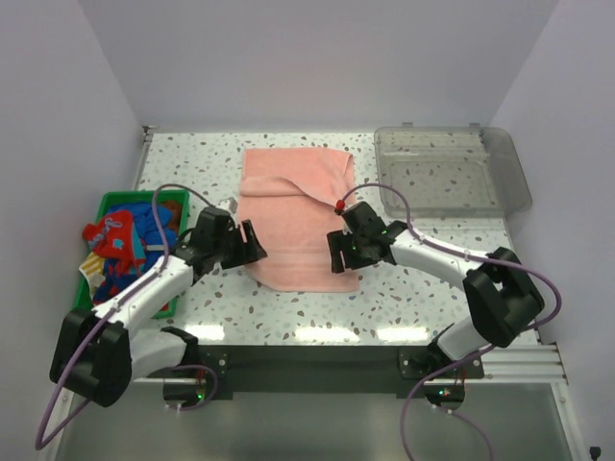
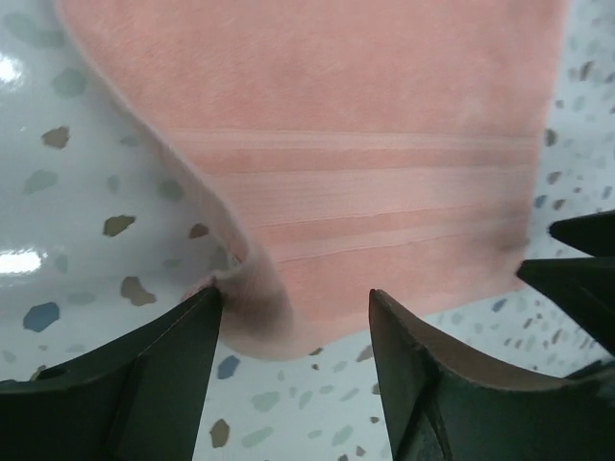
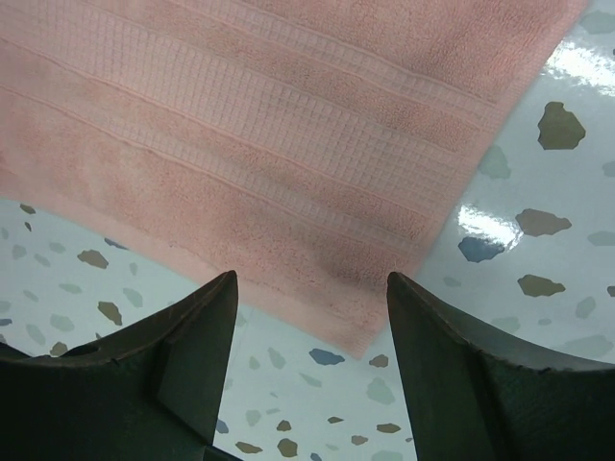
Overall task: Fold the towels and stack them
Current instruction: Fold the towel
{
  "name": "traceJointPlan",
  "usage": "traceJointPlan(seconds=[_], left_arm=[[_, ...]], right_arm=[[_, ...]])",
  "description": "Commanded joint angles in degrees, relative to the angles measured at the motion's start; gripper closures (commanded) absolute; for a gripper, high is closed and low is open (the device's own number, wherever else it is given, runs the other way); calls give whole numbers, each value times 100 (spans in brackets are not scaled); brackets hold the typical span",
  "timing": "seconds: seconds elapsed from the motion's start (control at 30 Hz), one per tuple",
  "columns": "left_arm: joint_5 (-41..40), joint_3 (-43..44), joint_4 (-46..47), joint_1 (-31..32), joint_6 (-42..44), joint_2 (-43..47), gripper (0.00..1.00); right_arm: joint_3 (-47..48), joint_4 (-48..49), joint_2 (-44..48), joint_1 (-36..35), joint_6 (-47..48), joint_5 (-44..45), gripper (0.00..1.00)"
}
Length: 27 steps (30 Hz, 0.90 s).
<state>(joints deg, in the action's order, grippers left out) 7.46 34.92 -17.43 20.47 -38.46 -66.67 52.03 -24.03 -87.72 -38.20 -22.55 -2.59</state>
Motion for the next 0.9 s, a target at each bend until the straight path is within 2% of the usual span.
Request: traceJointPlan(seconds=[0.0,0.1,0.2,0.23,0.33,0.5,0.57,0.67,0.87], left_arm=[[-8,709,-487,247,-275,557,35],[-122,1007,-901,335,-364,839,36],[-666,1114,-1796,361,-399,1279,36],[-989,1096,-1929,361,-408,1506,36],[-1247,1017,-2089,361,-417,1762,37],[-932,824,-1450,361,-364,1395,45],[-773,745,-1194,361,-285,965,53],[-773,622,-754,353,-233,420,58],[-430,-35,-288,370,-390,-100,62]], right_arm=[[9,101,343,5,-66,83,33],[26,13,475,5,-57,136,33],[53,-145,580,14,-4,250,33],[62,-172,590,5,13,250,32],[97,-286,564,5,57,250,33],[263,-295,300,-30,40,110,44],[308,-286,133,-65,14,92,52],[334,-304,-77,-74,-39,136,59],[97,-435,-333,-74,-118,233,63]])
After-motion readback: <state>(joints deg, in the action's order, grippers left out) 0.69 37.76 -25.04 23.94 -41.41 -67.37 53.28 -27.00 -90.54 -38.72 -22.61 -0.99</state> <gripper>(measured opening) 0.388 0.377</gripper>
